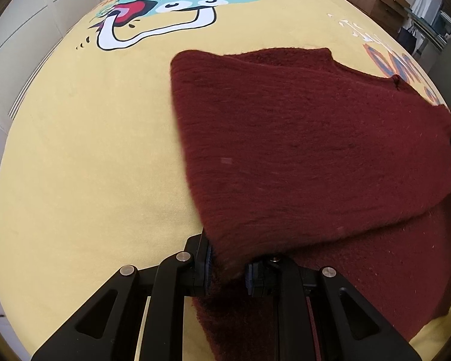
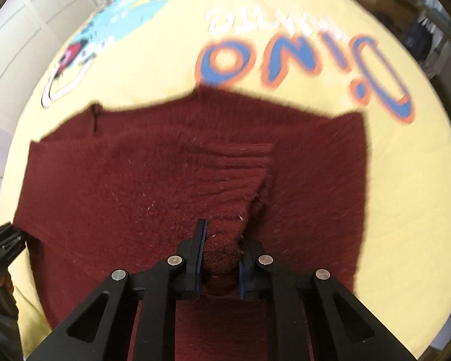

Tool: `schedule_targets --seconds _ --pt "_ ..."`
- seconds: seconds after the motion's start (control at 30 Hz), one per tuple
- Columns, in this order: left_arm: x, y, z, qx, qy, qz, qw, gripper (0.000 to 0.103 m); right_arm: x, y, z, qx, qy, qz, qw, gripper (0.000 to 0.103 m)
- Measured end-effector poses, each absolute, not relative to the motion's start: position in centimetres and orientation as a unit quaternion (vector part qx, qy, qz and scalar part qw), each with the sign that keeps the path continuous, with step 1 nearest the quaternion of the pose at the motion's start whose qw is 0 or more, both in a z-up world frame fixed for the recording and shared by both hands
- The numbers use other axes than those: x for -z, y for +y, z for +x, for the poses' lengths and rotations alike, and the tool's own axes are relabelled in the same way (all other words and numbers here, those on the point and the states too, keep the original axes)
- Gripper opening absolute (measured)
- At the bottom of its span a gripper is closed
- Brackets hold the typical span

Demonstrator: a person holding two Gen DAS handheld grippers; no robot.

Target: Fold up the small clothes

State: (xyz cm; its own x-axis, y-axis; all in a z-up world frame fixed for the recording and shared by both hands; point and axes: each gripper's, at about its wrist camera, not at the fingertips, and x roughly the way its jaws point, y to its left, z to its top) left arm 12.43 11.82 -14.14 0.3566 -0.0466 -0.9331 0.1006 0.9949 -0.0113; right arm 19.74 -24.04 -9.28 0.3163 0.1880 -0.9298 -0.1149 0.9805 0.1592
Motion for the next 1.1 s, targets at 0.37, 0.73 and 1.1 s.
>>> schedule_targets --seconds 0.37,0.73,1.1 --pt "16.0 11.6 14.0 0.030 0.577 0.026 0.816 0.018 13.7 -25.3 20.3 -0.054 0.594 -0.014 0.803 0.018" --pt "12.7 12.8 13.7 -0.012 0.557 0.029 0.830 0.084 11.4 -27.6 17.8 -0.040 0.570 -0.007 0.821 0.082" --pt "5.7 8.9 12.2 0.022 0.488 0.012 0.873 0.102 6.6 -24.4 14.0 -0.079 0.491 -0.016 0.867 0.102"
